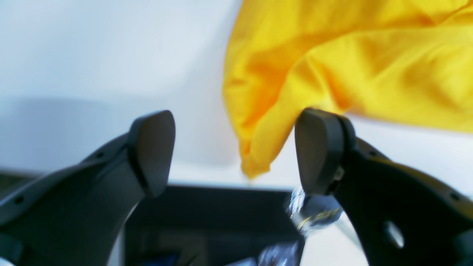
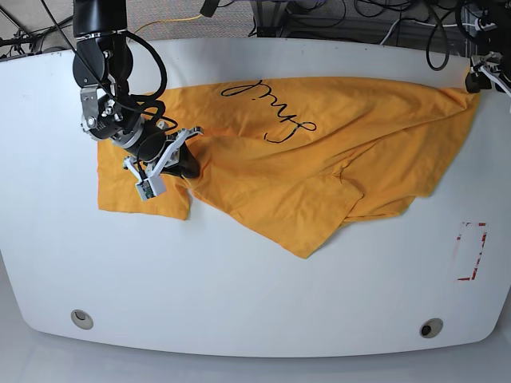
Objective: Fold the T-shirt properly
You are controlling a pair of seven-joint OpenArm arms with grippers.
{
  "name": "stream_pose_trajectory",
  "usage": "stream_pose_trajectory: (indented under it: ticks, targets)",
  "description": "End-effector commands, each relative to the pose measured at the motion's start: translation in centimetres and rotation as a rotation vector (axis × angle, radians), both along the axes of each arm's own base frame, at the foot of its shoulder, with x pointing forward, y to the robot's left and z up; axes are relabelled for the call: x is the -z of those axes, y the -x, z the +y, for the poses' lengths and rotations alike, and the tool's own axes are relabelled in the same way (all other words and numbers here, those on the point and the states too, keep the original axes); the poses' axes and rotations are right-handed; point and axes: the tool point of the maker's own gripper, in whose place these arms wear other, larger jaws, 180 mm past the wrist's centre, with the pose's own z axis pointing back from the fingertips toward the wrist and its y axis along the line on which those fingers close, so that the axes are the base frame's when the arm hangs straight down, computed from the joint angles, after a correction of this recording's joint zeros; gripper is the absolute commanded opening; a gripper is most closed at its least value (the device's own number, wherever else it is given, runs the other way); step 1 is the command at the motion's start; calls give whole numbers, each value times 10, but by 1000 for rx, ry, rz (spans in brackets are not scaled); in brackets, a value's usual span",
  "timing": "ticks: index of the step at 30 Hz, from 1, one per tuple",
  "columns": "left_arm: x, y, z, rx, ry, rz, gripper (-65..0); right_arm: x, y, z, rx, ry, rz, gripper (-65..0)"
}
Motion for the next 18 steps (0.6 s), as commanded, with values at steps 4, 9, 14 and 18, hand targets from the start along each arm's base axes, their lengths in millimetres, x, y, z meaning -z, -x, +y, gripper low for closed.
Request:
stream_pose_trajectory:
  ticks: [4, 9, 14, 18]
  targets:
    - [-2, -7, 1, 48, -52, 18, -186, -17, -8, 5, 1, -35, -57, -650]
    - [6, -6, -5, 81, -60, 54, -186, -17, -9, 5, 3, -38, -57, -650]
    - [10, -12, -12, 112, -64, 40, -188, -17, -9, 5, 3, -38, -57, -650]
    - [15, -12, -14, 134, -83, 65, -290, -16, -9, 5, 4, -37, -56, -650]
